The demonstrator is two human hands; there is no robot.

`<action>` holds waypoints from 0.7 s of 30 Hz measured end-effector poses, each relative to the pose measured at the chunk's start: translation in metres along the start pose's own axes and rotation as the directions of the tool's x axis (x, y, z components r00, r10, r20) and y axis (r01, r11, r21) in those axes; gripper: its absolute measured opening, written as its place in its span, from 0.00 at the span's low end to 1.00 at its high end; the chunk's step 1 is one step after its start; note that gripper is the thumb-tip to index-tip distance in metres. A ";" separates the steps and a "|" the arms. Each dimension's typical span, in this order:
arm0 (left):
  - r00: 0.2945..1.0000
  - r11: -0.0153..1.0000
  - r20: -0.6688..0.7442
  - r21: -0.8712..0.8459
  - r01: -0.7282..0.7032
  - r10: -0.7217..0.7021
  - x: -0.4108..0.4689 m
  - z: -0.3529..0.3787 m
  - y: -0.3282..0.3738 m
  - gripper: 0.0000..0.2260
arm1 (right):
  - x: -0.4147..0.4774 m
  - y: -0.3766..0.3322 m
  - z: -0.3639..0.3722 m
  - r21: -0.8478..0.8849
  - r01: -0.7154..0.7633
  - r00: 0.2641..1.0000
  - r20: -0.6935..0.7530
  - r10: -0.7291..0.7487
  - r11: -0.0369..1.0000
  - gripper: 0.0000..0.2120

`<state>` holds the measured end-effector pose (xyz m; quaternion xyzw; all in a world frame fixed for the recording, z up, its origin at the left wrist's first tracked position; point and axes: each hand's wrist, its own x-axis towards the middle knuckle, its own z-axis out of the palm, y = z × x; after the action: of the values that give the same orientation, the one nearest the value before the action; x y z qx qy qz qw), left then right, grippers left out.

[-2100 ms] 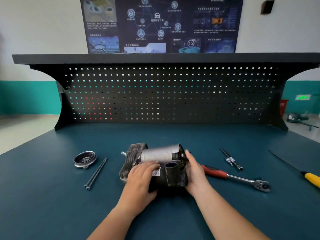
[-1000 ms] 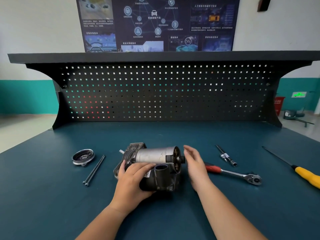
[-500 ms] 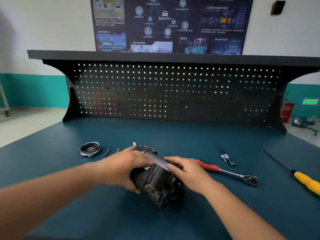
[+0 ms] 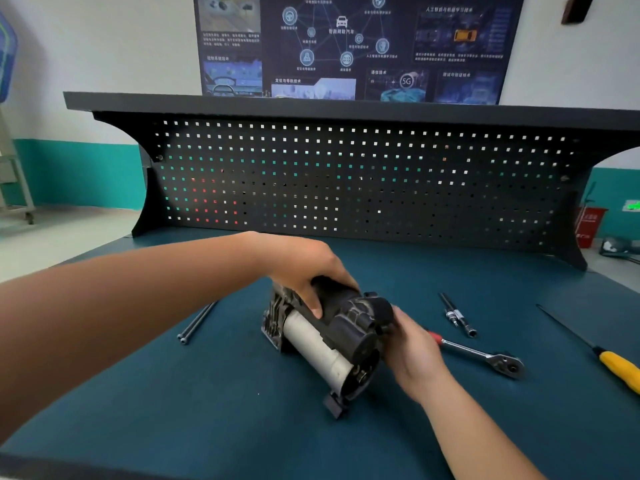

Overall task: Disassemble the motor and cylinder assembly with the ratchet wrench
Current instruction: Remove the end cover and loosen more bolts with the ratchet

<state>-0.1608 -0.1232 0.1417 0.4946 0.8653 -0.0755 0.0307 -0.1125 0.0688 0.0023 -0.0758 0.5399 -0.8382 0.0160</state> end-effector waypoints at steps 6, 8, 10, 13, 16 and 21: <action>0.986 0.997 -0.143 -0.032 0.076 -0.080 -0.022 0.017 0.014 0.30 | 0.003 -0.018 0.003 -0.035 0.076 0.997 0.035 -0.074 0.997 0.21; 0.930 0.992 -0.355 -0.112 0.064 -0.100 -0.036 0.045 0.034 0.31 | 0.004 -0.013 0.011 -0.105 0.121 0.992 0.050 -0.117 0.987 0.16; 0.794 0.961 -0.577 -0.275 0.028 -0.188 -0.046 0.083 0.065 0.32 | 0.002 -0.005 0.017 -0.142 0.165 0.986 0.042 -0.160 0.976 0.13; 0.511 0.812 -0.704 -0.583 -0.019 -0.493 -0.042 0.145 0.112 0.33 | 0.000 0.003 0.022 -0.128 0.184 0.983 0.005 -0.184 0.975 0.12; 0.408 0.557 -0.534 -0.827 -0.072 -0.741 -0.028 0.166 0.134 0.42 | -0.003 0.004 0.025 -0.129 0.180 0.984 0.013 -0.180 0.975 0.14; 0.511 0.567 -0.467 -0.822 0.051 -0.722 -0.011 0.162 0.123 0.53 | -0.016 0.011 0.040 -0.200 0.199 0.980 0.014 -0.200 0.959 0.17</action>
<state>-0.0527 -0.0968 -0.0292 0.1880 0.8369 0.4849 -0.1706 -0.0916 0.0305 0.0070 -0.1283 0.6114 -0.7769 -0.0781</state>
